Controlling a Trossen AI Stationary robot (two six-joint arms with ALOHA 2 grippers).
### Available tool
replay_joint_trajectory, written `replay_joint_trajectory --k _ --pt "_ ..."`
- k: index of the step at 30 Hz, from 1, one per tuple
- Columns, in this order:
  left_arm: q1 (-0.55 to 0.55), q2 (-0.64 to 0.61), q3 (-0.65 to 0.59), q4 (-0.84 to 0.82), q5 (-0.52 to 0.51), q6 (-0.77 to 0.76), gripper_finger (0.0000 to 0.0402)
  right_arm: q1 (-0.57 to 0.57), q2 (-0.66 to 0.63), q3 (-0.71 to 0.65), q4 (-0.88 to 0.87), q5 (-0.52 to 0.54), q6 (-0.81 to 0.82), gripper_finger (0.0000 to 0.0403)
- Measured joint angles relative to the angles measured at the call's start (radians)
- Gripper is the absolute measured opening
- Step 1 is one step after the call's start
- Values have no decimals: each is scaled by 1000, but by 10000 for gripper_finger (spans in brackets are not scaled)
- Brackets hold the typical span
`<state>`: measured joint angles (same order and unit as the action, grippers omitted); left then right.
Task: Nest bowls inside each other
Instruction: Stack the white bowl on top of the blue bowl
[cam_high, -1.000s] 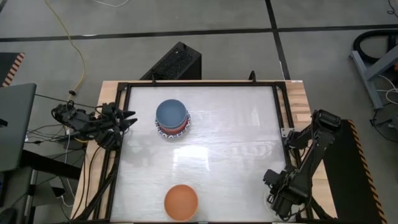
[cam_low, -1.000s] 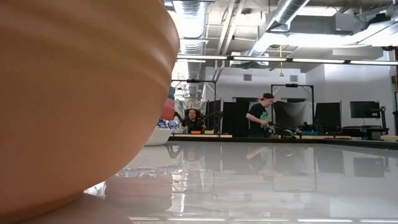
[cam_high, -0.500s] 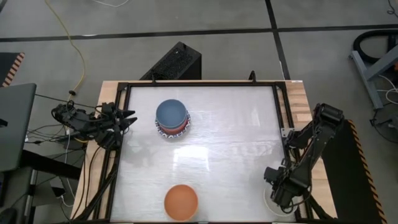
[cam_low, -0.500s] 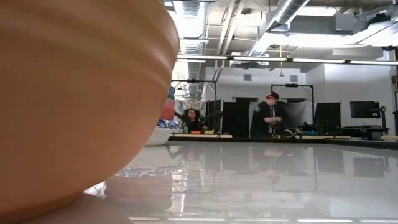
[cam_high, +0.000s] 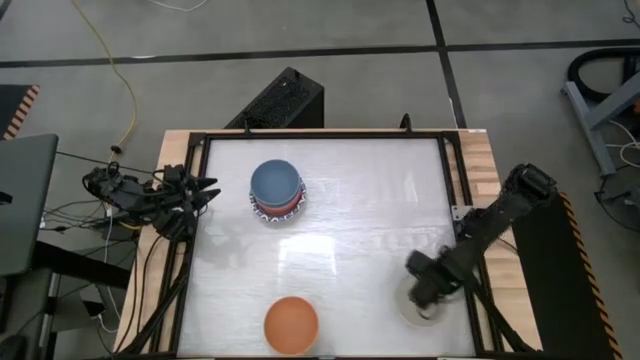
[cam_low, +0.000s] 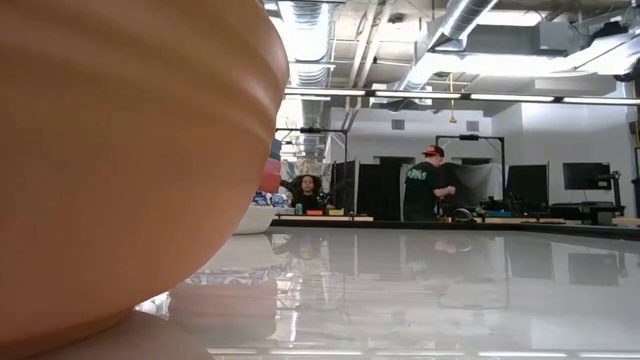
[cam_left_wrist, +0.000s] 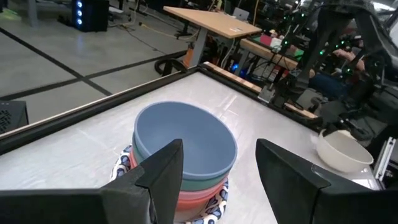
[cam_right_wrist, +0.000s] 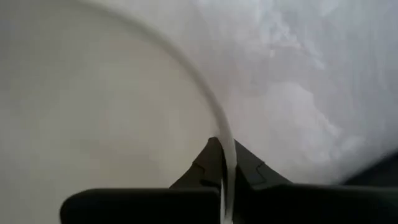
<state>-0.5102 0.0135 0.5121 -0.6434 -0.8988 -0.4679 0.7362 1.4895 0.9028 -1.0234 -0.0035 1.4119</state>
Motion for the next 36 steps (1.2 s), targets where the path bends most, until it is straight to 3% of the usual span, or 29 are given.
replay_joint_trajectory --k 8,11,18,23,31,36 --pt "0 0 0 -36 2 0 191 -390 1 -1 238 45 -209 8" --pt "0 0 0 -36 2 0 191 -527 4 -2 362 108 -298 7" --pt "0 0 0 -36 0 10 191 -772 7 62 537 127 -556 6" --pt "0 0 0 -36 -1 10 191 -851 6 191 543 124 -695 6" --pt "0 0 0 -36 -3 11 191 -894 5 376 693 111 -910 6" --pt "0 0 0 -36 -6 4 191 -942 5 423 841 116 -1018 6"
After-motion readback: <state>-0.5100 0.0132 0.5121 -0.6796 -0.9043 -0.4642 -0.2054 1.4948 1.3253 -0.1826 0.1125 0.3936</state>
